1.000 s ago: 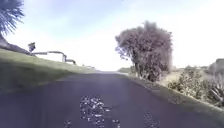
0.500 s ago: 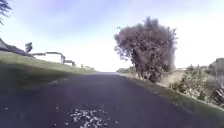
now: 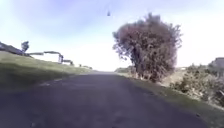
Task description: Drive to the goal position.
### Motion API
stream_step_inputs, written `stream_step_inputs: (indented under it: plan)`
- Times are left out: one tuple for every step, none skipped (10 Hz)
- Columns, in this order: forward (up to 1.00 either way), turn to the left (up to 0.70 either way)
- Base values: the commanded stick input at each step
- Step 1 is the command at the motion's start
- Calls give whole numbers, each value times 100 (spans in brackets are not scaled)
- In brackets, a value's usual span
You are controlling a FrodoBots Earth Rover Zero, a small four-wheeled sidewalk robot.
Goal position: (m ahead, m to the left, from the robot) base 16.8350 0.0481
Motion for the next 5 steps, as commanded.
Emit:
stream_step_inputs:
  plan:
    - [100, 27]
    - [100, 27]
    - [100, 27]
    - [100, 13]
    - [100, 0]
